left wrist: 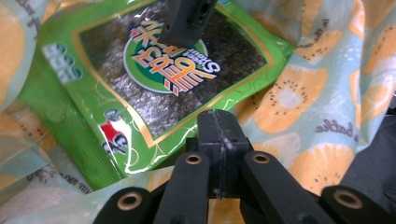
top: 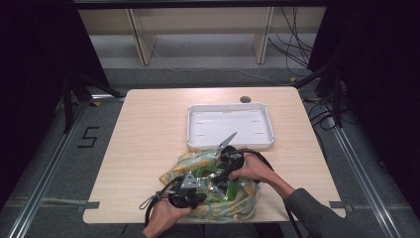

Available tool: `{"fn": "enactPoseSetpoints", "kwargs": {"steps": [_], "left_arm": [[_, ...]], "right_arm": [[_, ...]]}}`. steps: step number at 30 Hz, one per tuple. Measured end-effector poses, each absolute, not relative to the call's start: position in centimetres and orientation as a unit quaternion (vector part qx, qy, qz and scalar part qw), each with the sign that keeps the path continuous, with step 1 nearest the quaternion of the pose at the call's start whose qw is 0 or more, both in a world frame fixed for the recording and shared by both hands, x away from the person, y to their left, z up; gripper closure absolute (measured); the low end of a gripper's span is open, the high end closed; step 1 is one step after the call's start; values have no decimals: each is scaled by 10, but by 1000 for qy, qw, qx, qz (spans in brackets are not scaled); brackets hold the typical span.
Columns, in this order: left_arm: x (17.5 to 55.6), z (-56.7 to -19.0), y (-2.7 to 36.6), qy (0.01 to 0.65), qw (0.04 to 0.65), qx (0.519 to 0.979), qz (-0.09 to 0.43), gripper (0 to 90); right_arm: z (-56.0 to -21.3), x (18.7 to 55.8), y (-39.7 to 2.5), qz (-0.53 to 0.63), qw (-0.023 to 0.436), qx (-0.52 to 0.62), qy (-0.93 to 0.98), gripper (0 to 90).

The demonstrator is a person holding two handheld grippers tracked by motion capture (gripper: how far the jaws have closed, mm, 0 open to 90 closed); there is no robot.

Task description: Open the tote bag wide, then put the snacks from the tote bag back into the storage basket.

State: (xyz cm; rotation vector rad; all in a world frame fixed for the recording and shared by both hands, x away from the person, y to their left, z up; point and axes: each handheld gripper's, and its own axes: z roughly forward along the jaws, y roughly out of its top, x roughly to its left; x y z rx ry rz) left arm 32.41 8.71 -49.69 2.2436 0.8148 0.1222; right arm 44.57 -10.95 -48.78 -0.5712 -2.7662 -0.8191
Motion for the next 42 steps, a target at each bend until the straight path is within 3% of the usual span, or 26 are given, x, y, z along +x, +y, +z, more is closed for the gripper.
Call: {"fn": "enactPoseSetpoints", "kwargs": {"steps": [13, 14, 17, 27, 30, 32, 38, 42], "left_arm": [[325, -497, 86, 309, 363, 878, 51, 897], [325, -498, 86, 309, 363, 878, 52, 897], [325, -497, 86, 308, 362, 878, 53, 897], [324, -496, 86, 310, 362, 877, 62, 896], [324, -494, 87, 304, 367, 877, 60, 896], [323, -488, 88, 305, 375, 873, 61, 892], [315, -466, 93, 291, 396, 867, 75, 768], [309, -447, 107, 315, 415, 848, 99, 650]], "right_arm": [[-471, 441, -112, -289, 121, -217, -925, 483], [-469, 440, -112, -307, 139, -199, -920, 507], [-464, 437, -111, -312, 124, -188, -923, 541], [-457, 430, -112, -290, 139, -224, -920, 712], [-458, 431, -111, -316, 168, -197, -913, 751], [-457, 430, -110, -317, 157, -200, -914, 760], [-454, 429, -112, -312, 151, -210, -914, 764], [-450, 429, -116, -317, 145, -204, -915, 766]]}}
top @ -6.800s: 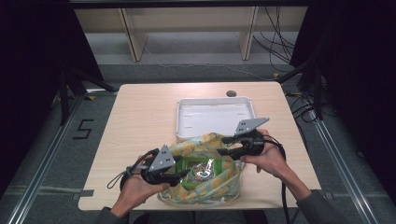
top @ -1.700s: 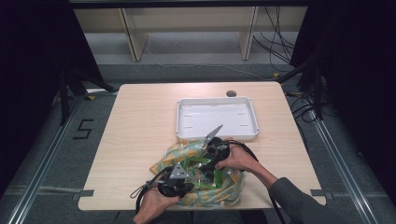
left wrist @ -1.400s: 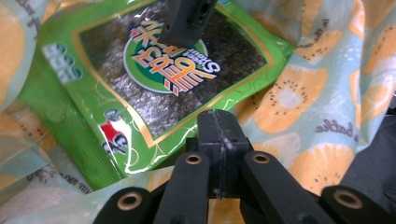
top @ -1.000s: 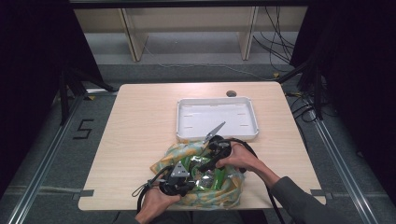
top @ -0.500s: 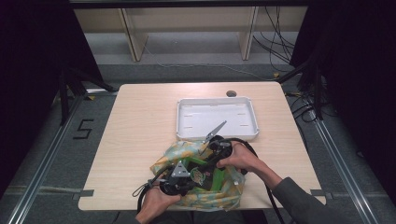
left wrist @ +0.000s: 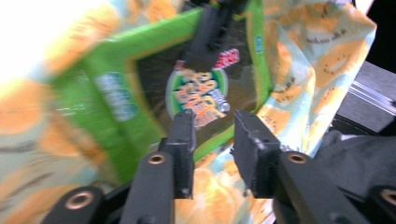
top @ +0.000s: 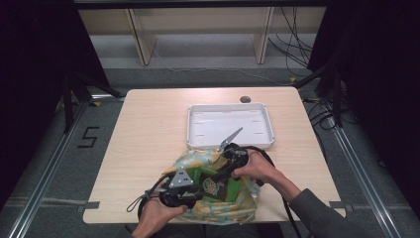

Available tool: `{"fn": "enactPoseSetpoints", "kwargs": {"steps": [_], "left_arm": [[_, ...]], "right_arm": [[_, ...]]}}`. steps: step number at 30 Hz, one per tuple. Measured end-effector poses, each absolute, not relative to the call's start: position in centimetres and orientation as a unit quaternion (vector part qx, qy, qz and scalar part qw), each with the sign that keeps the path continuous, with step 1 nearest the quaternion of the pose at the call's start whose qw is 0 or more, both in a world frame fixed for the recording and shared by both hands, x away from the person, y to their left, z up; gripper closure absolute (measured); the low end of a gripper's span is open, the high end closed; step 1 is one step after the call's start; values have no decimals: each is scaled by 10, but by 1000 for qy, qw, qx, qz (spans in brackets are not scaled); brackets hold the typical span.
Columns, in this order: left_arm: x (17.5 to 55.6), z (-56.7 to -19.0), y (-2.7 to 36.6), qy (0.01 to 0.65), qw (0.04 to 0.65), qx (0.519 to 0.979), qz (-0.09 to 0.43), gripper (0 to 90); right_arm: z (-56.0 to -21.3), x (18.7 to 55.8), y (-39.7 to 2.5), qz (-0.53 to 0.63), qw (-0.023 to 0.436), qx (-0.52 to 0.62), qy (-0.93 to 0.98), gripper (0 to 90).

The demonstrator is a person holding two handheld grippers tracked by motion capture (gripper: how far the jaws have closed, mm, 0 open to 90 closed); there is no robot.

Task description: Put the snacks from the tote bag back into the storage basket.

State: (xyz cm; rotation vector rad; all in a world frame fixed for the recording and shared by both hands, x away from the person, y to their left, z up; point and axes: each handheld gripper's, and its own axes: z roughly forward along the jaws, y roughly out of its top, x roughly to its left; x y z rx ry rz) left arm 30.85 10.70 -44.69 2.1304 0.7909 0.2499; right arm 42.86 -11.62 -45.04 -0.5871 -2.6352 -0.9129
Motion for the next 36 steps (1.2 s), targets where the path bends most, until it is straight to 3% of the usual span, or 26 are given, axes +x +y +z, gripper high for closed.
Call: {"fn": "enactPoseSetpoints", "kwargs": {"steps": [4, 8, 20, 24, 26, 29, 31, 36], "left_arm": [[309, -432, 122, 335, 424, 830, 137, 547], [314, -421, 137, 342, 420, 824, 170, 515], [322, -412, 160, 370, 422, 803, 201, 482], [336, -416, 168, 360, 384, 823, 213, 477], [342, -422, 168, 364, 386, 823, 205, 542], [349, -425, 169, 364, 390, 822, 200, 765], [361, -428, 170, 363, 384, 826, 198, 856], [378, -443, 167, 380, 380, 824, 180, 884]], "right_arm": [[-445, 427, -121, -311, 141, -213, -915, 766], [-442, 427, -125, -313, 134, -210, -916, 766], [-442, 427, -129, -314, 133, -211, -916, 766], [-441, 426, -129, -310, 133, -209, -918, 766], [-441, 425, -129, -308, 131, -207, -919, 766], [-439, 424, -128, -312, 132, -200, -919, 766], [-437, 422, -128, -311, 128, -199, -921, 766], [-431, 421, -126, -327, 120, -174, -921, 766]]}}
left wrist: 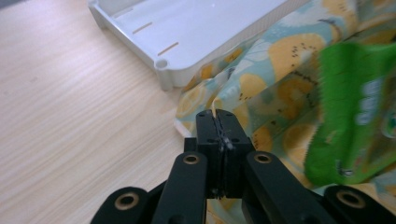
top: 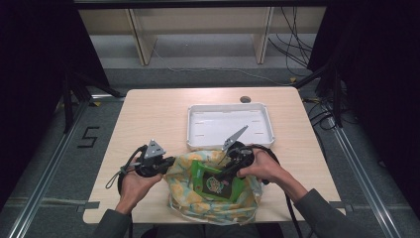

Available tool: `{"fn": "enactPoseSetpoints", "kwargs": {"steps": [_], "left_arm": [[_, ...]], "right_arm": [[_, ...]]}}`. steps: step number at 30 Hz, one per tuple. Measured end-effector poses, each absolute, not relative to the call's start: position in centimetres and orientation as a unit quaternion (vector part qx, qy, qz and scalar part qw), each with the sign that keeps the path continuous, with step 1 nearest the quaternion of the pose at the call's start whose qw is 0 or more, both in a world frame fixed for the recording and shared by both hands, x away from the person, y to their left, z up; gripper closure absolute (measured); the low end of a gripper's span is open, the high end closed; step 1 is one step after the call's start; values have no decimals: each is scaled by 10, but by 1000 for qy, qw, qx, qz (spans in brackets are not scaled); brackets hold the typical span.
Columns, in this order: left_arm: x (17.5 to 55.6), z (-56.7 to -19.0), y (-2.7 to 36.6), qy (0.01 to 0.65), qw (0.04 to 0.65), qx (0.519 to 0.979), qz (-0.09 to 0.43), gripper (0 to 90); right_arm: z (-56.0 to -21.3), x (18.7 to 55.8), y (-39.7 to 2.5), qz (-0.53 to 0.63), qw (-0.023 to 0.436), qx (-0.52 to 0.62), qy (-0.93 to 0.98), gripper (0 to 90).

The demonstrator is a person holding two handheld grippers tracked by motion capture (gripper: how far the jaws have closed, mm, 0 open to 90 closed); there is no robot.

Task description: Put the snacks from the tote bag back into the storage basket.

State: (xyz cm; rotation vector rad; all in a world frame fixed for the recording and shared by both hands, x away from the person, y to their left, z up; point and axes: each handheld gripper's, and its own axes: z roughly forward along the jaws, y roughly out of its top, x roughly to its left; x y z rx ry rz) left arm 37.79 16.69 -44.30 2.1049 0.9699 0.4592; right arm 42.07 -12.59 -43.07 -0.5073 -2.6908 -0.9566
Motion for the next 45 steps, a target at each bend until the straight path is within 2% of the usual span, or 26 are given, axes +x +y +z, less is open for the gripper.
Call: {"fn": "enactPoseSetpoints", "kwargs": {"steps": [1, 4, 6, 14, 16, 17, 21, 24, 32, 34, 36, 45], "left_arm": [[381, -446, 169, 373, 362, 836, 177, 885], [386, -454, 170, 382, 361, 835, 165, 884], [388, -457, 172, 384, 356, 837, 161, 883], [387, -457, 170, 394, 372, 826, 153, 838], [386, -457, 170, 399, 376, 822, 151, 771], [386, -457, 169, 405, 387, 818, 133, 713], [380, -453, 170, 410, 389, 815, 130, 501], [370, -444, 173, 427, 411, 796, 125, 391], [347, -423, 176, 420, 438, 783, 141, 241], [340, -423, 176, 429, 447, 769, 158, 252], [335, -423, 178, 417, 439, 777, 169, 247], [308, -425, 187, 425, 448, 766, 175, 244]], "right_arm": [[-429, 421, -126, -332, 114, -169, -921, 766], [-424, 421, -127, -339, 118, -168, -918, 766], [-417, 420, -128, -349, 103, -173, -915, 765], [-398, 426, -131, -391, 88, -176, -899, 765], [-392, 427, -132, -398, 81, -177, -897, 765], [-390, 428, -132, -404, 84, -172, -894, 766], [-377, 432, -139, -428, 72, -180, -883, 765], [-367, 434, -147, -436, 66, -189, -877, 765], [-357, 442, -168, -455, 51, -203, -865, 765], [-357, 445, -172, -459, 48, -211, -862, 765], [-356, 447, -177, -463, 43, -219, -858, 766], [-356, 459, -195, -475, 29, -249, -844, 766]]}}
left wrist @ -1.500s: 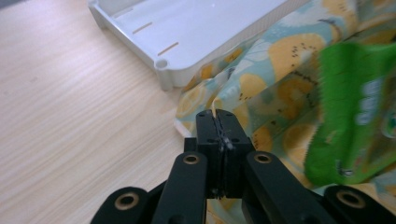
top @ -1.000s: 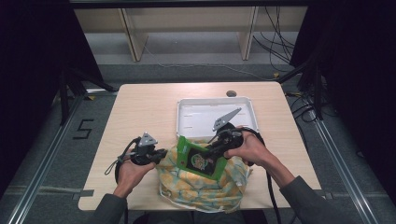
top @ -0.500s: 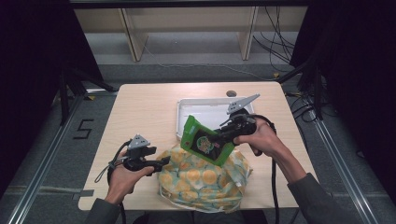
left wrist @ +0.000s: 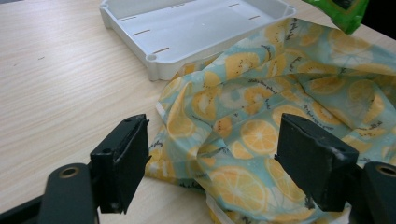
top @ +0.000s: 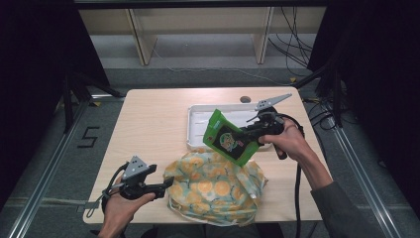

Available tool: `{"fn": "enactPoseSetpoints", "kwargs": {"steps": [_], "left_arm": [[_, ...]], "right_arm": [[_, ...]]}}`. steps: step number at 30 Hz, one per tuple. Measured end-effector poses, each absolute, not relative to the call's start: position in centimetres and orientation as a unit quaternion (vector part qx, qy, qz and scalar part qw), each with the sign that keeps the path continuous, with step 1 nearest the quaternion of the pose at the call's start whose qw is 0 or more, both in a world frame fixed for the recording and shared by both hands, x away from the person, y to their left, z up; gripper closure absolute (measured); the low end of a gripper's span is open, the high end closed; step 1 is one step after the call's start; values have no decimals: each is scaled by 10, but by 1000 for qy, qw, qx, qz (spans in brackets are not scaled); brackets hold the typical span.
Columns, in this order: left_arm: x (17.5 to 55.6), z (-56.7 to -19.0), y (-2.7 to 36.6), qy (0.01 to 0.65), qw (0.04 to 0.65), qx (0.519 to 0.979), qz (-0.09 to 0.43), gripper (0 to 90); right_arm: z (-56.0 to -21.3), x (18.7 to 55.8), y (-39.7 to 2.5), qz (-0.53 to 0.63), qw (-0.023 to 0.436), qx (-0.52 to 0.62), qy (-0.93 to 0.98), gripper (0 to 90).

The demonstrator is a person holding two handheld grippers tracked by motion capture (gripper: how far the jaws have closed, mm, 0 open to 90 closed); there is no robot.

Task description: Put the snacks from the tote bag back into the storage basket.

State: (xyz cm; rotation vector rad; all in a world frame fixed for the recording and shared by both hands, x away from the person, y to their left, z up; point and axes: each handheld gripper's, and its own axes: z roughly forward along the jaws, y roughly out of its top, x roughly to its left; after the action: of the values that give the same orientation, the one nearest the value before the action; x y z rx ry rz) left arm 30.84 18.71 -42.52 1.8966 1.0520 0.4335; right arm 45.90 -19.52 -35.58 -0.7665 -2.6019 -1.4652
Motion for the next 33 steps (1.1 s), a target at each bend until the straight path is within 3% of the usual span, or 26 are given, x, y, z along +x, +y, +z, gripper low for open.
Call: {"fn": "enactPoseSetpoints", "kwargs": {"steps": [33], "left_arm": [[274, -448, 202, 422, 411, 790, 169, 235]], "right_arm": [[-369, 502, -248, -477, -20, -374, -795, 765]]}}
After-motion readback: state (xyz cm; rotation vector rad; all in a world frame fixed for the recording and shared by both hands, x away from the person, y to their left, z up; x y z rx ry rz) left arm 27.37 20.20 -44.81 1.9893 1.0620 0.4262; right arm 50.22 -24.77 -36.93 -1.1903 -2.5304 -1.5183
